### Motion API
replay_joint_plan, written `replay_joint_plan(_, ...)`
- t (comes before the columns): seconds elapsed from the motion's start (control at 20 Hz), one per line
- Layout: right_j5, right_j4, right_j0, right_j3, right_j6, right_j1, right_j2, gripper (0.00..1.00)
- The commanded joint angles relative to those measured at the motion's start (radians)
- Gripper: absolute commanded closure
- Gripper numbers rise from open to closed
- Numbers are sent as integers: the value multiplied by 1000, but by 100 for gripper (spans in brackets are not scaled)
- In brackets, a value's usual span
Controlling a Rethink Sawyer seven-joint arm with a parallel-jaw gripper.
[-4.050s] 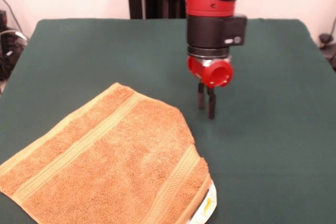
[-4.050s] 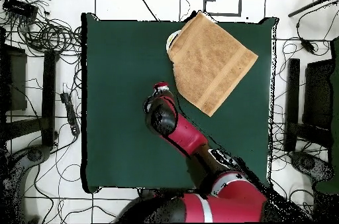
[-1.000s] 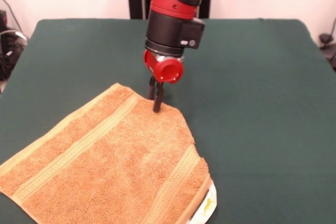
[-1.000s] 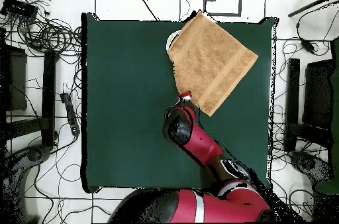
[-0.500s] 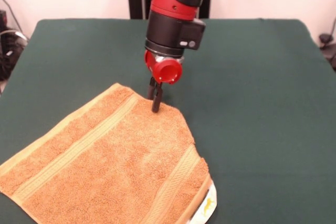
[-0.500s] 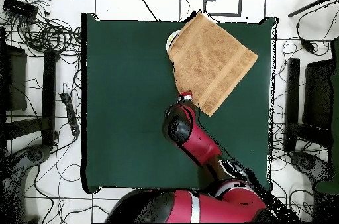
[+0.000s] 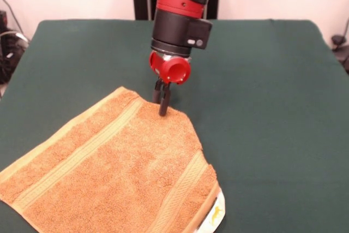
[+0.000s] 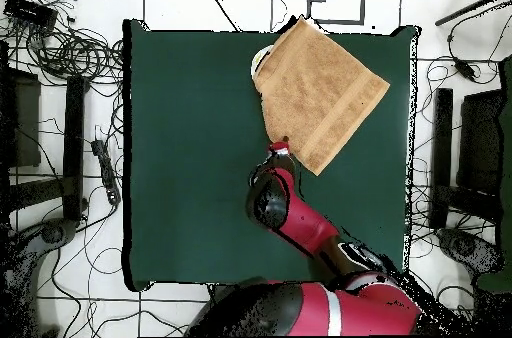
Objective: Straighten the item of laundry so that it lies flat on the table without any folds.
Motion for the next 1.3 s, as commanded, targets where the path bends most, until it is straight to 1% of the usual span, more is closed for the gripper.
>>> replay_joint_plan(0.05, -186, -19, -26, -130, 417, 209, 213, 0)
replay_joint_plan(0.4, -157, -14, -31, -128, 424, 211, 224, 0)
replay_joint_plan(0.6, -144, 4, -31, -120, 419, 206, 229, 0)
replay_joint_plan(0.7, -152, -9, -41, -122, 426, 211, 240, 0)
replay_joint_plan(0.85, -159, -25, -49, -136, 420, 223, 246, 0)
replay_joint_plan(1.05, -135, -22, -55, -167, 388, 244, 255, 0)
replay_joint_plan(1.3, -117, -13, -51, -237, 359, 282, 266, 0)
